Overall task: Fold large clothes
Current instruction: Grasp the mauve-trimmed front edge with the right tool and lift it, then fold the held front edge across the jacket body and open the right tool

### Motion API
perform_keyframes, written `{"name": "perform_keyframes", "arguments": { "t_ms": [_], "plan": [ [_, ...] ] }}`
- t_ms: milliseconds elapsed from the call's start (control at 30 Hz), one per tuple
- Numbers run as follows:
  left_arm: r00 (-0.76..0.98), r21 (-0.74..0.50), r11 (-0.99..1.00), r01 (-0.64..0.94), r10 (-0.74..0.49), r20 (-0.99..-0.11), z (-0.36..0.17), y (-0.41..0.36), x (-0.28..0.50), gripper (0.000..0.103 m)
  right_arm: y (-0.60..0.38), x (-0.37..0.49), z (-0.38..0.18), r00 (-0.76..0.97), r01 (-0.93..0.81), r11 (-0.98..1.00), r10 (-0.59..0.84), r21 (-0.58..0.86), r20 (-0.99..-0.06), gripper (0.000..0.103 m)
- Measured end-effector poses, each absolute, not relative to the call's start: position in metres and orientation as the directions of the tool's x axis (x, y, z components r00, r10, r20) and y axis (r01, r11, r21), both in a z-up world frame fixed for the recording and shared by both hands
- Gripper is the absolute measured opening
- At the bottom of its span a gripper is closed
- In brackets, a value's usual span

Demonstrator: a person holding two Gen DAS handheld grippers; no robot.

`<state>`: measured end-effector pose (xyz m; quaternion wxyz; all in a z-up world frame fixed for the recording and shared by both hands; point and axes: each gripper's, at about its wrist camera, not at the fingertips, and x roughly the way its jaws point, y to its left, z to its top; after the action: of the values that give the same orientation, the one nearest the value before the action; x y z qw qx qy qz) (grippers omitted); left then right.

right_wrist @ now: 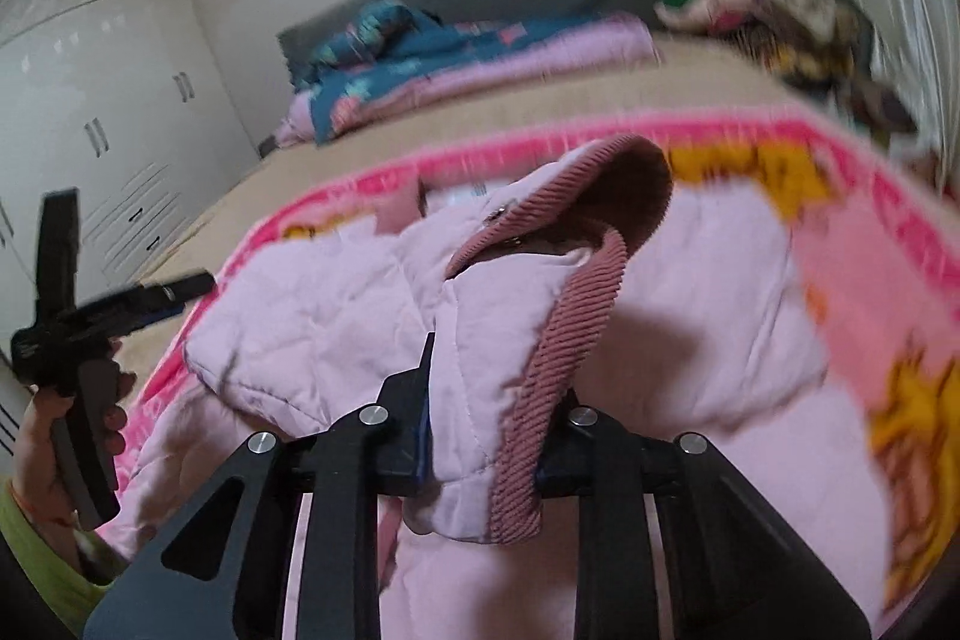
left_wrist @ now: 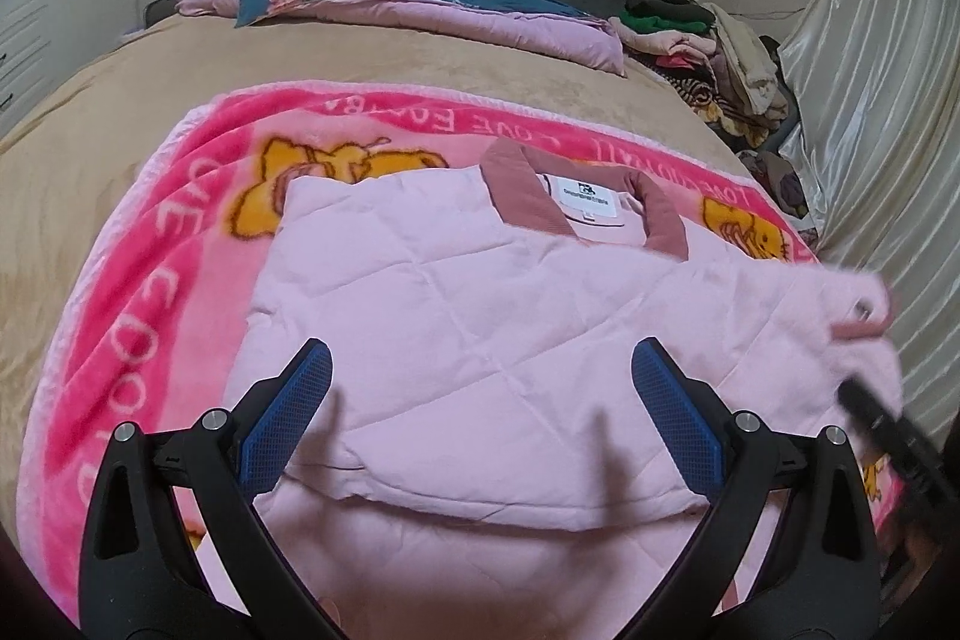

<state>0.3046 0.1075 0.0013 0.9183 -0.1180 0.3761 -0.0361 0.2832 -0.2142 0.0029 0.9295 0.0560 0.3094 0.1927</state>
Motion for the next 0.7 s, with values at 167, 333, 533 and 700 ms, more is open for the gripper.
{"name": "perform_keyframes", "arguments": {
  "t_ms": [167, 333, 533, 700],
  "plan": [
    [0.72, -0.254, 0.967, -0.025, -0.158, -0.676, 0.002, 0.11, 0.305, 0.094, -0.214, 0.296, 0.024, 0.771, -0.339, 0.929, 0.365, 0.148, -0.522, 0.021],
    [0.723, -0.231, 0.973, -0.017, -0.147, -0.675, 0.001, 0.104, 0.305, 0.094, -0.212, 0.314, 0.023, 0.782, -0.319, 0.941, 0.328, 0.112, -0.53, 0.021],
    [0.705, -0.245, 0.969, -0.007, -0.169, -0.688, -0.011, 0.099, 0.31, 0.094, -0.216, 0.336, 0.003, 0.764, -0.259, 0.958, 0.281, 0.124, -0.58, 0.022],
    [0.699, -0.22, 0.975, -0.005, -0.154, -0.698, -0.017, 0.091, 0.312, 0.094, -0.223, 0.343, -0.015, 0.746, -0.203, 0.968, 0.249, 0.146, -0.618, 0.036]
  ]
}}
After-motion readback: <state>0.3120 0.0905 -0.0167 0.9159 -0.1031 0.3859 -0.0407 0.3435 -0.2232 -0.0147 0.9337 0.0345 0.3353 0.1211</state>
